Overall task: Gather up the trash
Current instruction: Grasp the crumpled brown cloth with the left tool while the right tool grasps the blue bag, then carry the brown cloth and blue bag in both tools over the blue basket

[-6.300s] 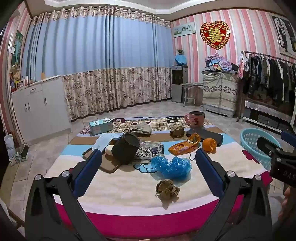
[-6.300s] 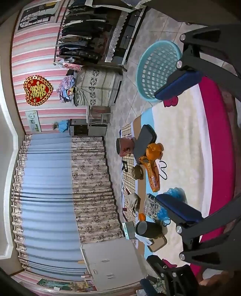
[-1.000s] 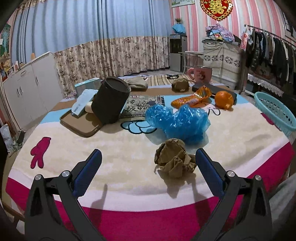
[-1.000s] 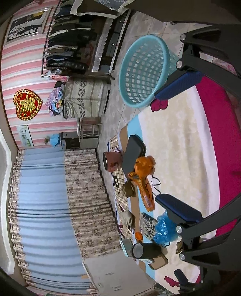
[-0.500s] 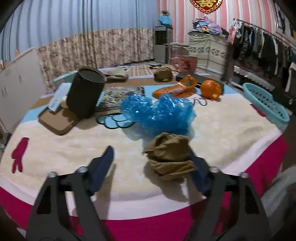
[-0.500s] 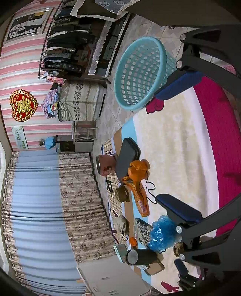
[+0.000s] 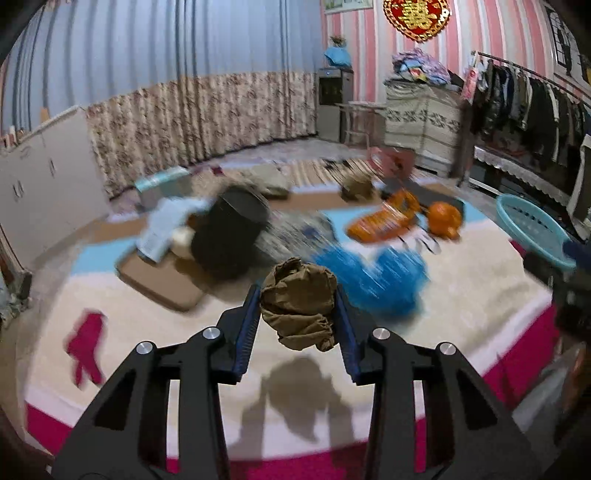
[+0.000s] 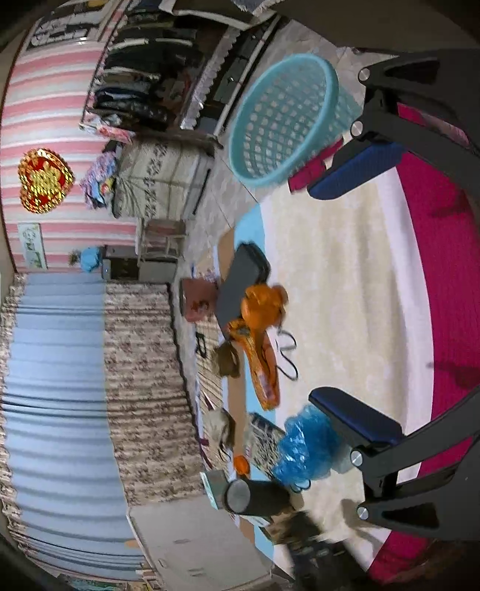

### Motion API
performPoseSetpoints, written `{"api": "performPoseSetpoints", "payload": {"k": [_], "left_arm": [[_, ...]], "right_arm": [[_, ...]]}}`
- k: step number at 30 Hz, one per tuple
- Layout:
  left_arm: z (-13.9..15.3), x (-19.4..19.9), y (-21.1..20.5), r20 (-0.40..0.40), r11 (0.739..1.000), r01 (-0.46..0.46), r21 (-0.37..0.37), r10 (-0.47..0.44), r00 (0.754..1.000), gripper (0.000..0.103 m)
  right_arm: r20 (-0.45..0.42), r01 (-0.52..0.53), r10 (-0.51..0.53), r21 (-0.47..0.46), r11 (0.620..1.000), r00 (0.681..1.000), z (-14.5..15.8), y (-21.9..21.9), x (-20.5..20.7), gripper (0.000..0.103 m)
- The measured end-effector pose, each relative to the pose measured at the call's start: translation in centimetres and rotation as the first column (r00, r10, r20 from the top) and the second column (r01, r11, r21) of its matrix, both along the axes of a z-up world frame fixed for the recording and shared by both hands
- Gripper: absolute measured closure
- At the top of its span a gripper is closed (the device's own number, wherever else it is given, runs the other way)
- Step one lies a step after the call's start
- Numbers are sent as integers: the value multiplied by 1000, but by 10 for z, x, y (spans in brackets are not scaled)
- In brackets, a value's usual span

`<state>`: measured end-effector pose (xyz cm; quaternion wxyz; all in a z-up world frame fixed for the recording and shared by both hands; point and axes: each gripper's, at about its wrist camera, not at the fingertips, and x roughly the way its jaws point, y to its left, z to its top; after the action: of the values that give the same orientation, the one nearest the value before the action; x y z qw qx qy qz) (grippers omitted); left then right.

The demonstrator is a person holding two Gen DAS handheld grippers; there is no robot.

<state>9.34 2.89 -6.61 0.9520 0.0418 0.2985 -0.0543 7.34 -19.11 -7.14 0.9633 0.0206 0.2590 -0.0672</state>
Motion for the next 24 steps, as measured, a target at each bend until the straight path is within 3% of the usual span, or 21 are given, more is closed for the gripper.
{"api": "performPoseSetpoints", "payload": {"k": [5,8,12,17,24], "left_arm": [[15,16,32,35,999,-50,1,50,998,65],[6,24,51,-4,996,-83,-37,83,997,65],[-4,27,63,-21,993,-118,-2,118,993,65],[-10,29,82,-42,986,-162,-37,160,986,65],[-8,29,87,-3,980,-197,-39,197,980,65]], "right_arm": [[-22,-54,54,21,998,998,-4,22,15,4],[-41,-89,90,17,996,995,-7,40,26,4],[-57,-120,120,1,993,991,-12,62,37,4],[-88,-146,146,3,989,985,-15,82,50,4],[-168,-175,174,9,984,970,-28,96,74,5]]}}
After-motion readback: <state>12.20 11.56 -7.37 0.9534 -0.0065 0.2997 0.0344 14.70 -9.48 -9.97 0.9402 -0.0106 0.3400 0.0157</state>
